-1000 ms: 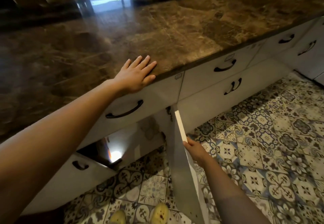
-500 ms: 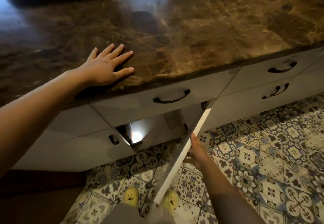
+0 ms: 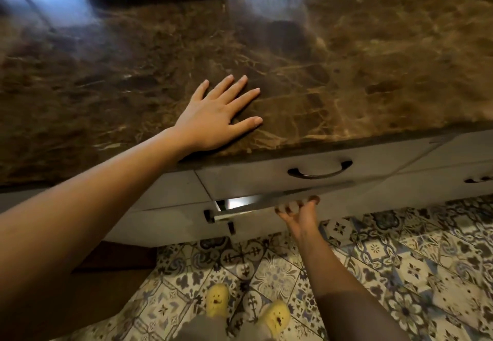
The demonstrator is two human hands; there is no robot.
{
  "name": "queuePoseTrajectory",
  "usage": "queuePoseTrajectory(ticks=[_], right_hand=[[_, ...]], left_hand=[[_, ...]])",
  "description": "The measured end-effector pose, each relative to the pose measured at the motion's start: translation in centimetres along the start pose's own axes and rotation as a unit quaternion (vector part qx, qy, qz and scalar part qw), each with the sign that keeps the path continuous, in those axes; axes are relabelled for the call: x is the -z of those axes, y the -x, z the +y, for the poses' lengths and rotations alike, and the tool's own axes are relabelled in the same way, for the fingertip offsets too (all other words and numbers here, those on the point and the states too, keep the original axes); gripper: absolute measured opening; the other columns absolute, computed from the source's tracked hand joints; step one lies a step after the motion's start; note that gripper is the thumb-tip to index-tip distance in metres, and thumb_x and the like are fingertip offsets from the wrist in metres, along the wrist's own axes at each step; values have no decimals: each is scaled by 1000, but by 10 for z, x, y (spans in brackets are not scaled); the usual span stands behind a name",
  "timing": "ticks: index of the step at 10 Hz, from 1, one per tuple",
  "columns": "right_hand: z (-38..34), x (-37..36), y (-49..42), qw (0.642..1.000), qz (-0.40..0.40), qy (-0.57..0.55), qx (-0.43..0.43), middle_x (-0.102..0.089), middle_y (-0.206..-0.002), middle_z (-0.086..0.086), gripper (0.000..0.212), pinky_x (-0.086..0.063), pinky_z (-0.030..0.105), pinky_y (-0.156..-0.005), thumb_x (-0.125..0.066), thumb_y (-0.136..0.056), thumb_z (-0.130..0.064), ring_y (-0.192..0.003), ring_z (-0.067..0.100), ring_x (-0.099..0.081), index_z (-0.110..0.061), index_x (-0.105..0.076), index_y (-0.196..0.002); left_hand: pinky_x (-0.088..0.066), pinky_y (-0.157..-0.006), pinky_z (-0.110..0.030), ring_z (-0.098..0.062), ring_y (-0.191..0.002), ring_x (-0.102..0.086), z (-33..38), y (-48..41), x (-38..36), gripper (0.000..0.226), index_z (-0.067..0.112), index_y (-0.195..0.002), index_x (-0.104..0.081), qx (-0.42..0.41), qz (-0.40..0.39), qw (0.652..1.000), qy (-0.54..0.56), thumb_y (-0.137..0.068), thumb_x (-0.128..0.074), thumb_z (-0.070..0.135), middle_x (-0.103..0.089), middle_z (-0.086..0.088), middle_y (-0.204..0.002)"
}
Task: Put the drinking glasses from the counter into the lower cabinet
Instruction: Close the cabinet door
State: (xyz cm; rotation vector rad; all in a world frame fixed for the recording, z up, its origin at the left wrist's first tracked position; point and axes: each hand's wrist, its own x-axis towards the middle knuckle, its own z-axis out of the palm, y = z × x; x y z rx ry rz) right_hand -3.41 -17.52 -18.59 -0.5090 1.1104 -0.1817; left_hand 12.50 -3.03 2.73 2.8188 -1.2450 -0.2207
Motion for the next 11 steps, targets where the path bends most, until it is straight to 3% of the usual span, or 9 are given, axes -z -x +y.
queuePoseTrajectory(ticks=[1,2,3,4,7,8,9,10,11], right_hand=[[0,-8,-6,998,-19,-53,-6,-38,-148,8,60,-42,51,-101,-20,-98,-52,-137,35,-35,-19,-25,-147],[0,-12,-13,992,-33,-119,11,-53,-121,2,56,-31,59,-110,-22,-96,-56,-134,35,-36,-27,-35,-142],[3,-13,-22,991,-32,-127,8,-38,-148,1,59,-33,62,-106,-23,-93,-61,-136,36,-33,-30,-34,-142],[3,-16,-31,991,-15,-132,-1,-33,-152,-1,63,-35,61,-101,-24,-91,-64,-131,35,-38,-30,-35,-142],[1,-17,-38,991,-13,-129,-11,-46,-130,3,62,-42,56,-92,-25,-91,-63,-105,29,-50,-24,-44,-135],[-13,-17,-33,994,-4,-106,-17,-51,-110,7,38,-43,51,-89,-33,-94,-45,-91,28,-51,-17,-56,-102],[-32,-20,-19,996,12,-90,-25,-52,-93,9,24,-46,47,-83,-42,-93,-31,-80,27,-51,-13,-54,-82],[-44,-26,3,999,15,-35,-7,-51,-93,9,20,-37,54,-105,-38,-96,-24,-90,31,-51,-11,-53,-93],[-32,-16,26,985,76,146,43,-49,-128,12,39,-36,54,-109,-33,-99,-23,-120,34,-47,-10,-43,-134]], left_hand=[[4,-121,-46,-14,-148,6,-3,0,-1,65,41,-146,-4,-2,5,1000,2,-88,-17,66,1,8,-160],[3,-121,-47,-14,-148,6,-3,-1,-3,66,41,-146,-5,-9,7,1000,2,-87,-16,67,1,7,-160],[3,-120,-47,-14,-148,6,-5,-2,-4,68,42,-146,-4,-13,10,1000,2,-84,-13,68,1,7,-160],[4,-120,-46,-14,-148,6,-6,-2,-5,68,42,-146,-3,-12,11,1000,2,-83,-12,68,2,8,-160],[4,-120,-47,-14,-148,6,-5,-2,-4,69,43,-145,-2,-11,5,1000,-1,-82,-11,69,2,8,-160],[4,-120,-47,-14,-148,6,-6,-3,-4,68,43,-145,-2,-14,3,1000,3,-83,-12,69,2,9,-160],[4,-120,-47,-14,-148,6,-6,-2,-4,69,43,-145,-2,-12,0,1000,-4,-82,-11,69,2,9,-160],[4,-120,-46,-13,-148,7,-5,-3,-2,70,43,-145,-1,-10,-7,1000,3,-82,-11,72,3,9,-160],[5,-120,-46,-13,-148,7,-5,-1,1,79,44,-145,0,-13,-12,1000,7,-74,-2,78,4,9,-160]])
